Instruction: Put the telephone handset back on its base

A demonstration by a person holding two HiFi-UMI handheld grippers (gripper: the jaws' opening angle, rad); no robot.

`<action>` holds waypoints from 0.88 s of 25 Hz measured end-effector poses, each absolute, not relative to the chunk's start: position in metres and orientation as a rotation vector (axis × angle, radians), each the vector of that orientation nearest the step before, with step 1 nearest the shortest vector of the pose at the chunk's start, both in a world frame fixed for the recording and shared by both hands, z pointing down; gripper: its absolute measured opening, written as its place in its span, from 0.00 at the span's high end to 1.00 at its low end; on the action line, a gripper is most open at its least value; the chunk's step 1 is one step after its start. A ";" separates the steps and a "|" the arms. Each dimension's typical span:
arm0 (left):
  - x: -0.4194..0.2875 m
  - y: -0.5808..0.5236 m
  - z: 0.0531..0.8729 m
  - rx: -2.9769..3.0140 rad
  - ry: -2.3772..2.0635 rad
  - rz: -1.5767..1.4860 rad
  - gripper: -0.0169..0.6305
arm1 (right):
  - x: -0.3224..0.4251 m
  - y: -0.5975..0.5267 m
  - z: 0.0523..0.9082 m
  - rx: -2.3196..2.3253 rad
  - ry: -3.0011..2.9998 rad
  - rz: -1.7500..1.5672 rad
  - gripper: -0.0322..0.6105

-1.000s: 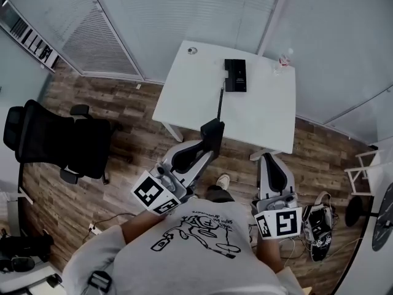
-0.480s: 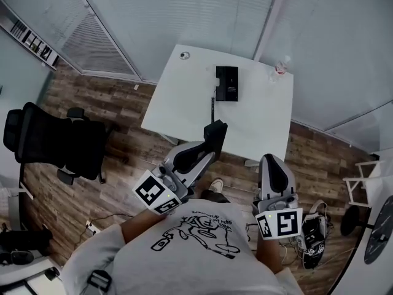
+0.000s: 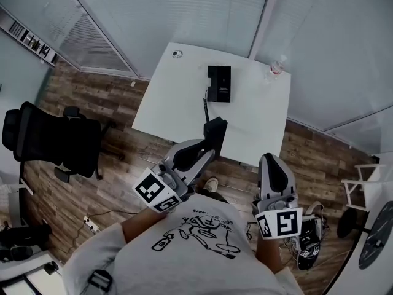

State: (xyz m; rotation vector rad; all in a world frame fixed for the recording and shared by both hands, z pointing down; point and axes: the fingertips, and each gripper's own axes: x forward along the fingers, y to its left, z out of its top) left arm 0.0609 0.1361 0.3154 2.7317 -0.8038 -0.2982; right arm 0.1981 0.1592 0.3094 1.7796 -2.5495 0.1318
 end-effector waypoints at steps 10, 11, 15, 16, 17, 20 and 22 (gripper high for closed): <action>0.074 0.132 0.325 2.705 -0.792 -0.268 0.87 | 0.209 0.158 0.320 1.780 -2.539 0.181 0.92; 0.074 0.132 0.327 2.703 -0.788 -0.266 0.87 | 0.209 0.158 0.321 1.781 -2.538 0.185 0.92; 0.075 0.125 0.329 2.701 -0.770 -0.274 0.87 | 0.210 0.153 0.325 1.795 -2.524 0.187 0.92; 0.075 0.122 0.329 2.700 -0.766 -0.277 0.87 | 0.210 0.150 0.325 1.798 -2.521 0.188 0.92; 0.074 0.119 0.329 2.699 -0.764 -0.279 0.87 | 0.209 0.146 0.325 1.799 -2.518 0.187 0.92; 0.070 0.105 0.328 2.692 -0.762 -0.288 0.87 | 0.205 0.131 0.324 1.793 -2.515 0.183 0.92; 0.066 0.093 0.329 2.687 -0.766 -0.293 0.87 | 0.201 0.117 0.324 1.782 -2.515 0.180 0.92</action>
